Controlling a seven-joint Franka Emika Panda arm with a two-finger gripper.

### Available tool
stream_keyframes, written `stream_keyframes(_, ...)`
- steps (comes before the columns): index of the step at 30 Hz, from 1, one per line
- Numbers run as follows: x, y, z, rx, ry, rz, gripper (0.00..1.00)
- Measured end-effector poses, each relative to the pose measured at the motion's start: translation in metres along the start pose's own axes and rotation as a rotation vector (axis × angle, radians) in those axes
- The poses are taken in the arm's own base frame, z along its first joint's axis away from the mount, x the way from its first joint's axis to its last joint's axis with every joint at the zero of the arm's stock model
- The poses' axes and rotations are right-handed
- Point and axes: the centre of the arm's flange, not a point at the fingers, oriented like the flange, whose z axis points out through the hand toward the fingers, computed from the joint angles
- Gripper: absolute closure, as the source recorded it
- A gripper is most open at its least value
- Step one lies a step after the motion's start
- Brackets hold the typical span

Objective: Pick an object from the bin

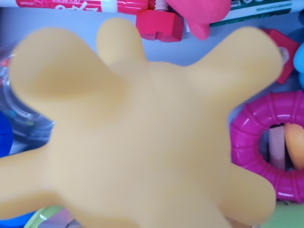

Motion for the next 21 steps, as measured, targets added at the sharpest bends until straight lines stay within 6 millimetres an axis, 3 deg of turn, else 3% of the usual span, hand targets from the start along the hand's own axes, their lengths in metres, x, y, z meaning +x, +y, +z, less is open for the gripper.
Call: stream_keyframes(21, 0.0, 0.001, -0.09, 0.0, 0.001, 0.0, 1.0)
